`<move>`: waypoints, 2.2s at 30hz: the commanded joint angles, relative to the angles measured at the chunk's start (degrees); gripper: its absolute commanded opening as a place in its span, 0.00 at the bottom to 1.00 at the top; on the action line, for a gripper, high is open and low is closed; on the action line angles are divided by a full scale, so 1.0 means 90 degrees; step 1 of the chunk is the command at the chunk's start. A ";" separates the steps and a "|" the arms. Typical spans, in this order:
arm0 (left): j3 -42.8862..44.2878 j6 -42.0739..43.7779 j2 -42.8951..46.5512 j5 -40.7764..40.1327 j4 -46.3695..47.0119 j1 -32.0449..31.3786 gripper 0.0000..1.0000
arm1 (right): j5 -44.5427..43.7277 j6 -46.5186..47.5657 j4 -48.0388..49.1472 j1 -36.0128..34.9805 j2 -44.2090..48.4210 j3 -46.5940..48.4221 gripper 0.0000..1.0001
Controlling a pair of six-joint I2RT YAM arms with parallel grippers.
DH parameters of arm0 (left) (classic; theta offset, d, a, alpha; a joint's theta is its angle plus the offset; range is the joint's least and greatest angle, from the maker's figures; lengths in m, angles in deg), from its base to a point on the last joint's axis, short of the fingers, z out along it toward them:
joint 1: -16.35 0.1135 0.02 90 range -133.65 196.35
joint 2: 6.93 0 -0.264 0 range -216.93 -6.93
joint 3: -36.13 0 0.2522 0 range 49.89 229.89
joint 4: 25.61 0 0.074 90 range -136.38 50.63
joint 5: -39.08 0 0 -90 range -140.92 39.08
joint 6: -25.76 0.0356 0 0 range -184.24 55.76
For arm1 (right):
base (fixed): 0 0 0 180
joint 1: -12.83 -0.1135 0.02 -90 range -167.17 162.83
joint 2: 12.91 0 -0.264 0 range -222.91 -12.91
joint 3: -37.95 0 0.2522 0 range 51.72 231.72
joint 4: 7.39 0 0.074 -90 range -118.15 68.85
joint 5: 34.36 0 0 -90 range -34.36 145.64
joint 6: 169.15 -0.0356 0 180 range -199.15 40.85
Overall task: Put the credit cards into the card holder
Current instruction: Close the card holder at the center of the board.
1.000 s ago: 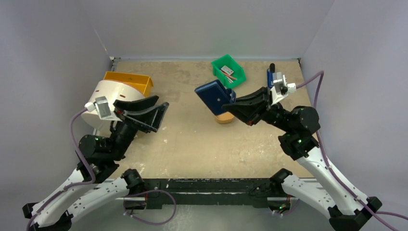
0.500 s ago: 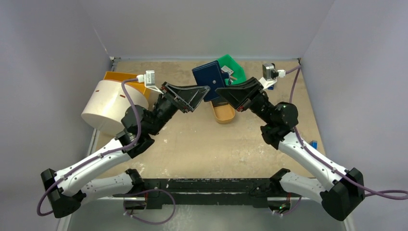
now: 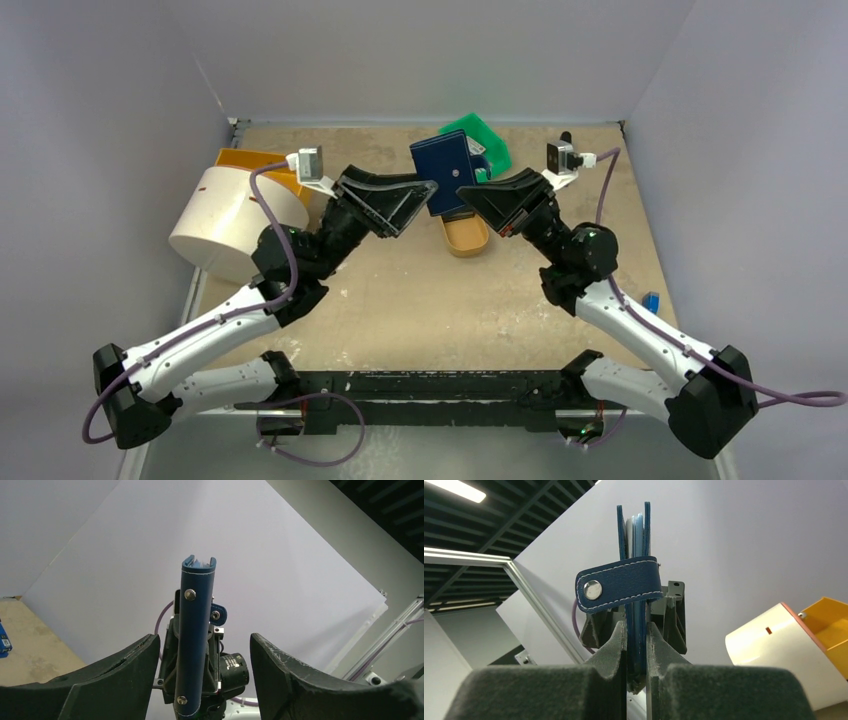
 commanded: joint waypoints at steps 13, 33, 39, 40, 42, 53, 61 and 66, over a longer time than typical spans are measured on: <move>0.0327 -0.0031 -0.0280 0.0927 0.0363 -0.0001 0.40 | -0.0145 -0.0578 0.0739 0.0012 -0.0020 0.0027 0.00; 0.0411 -0.0047 -0.0375 0.0798 0.0334 -0.0006 0.00 | 0.0344 -0.0333 0.0322 0.0010 0.0038 0.0120 0.08; 0.0488 0.0417 0.0200 -0.0149 -0.1033 -0.0002 0.00 | 0.1086 0.0979 -0.2351 0.0022 0.0743 0.0481 0.94; 0.0523 0.0569 0.0347 -0.0455 -0.1456 0.0001 0.00 | 0.0908 0.1603 -0.3390 0.0019 0.0992 0.0645 0.96; 0.0551 0.0836 0.0634 -0.1062 -0.2268 -0.0001 0.00 | 0.0089 0.2749 -0.5498 0.0022 0.1488 0.1095 0.99; -0.0463 0.0751 0.1509 -0.2551 -0.4069 0.0006 0.00 | -0.3033 0.3659 -0.8712 0.0022 0.2635 0.1169 0.99; -0.0822 0.0286 0.1078 -0.1944 -0.3706 0.0000 0.00 | -0.4182 0.4536 -0.9251 0.0022 0.2032 0.1762 0.99; -0.1108 0.0167 0.1077 -0.1927 -0.3483 0.0006 0.00 | -0.3467 0.4659 -0.8984 0.0019 0.1858 0.1621 0.99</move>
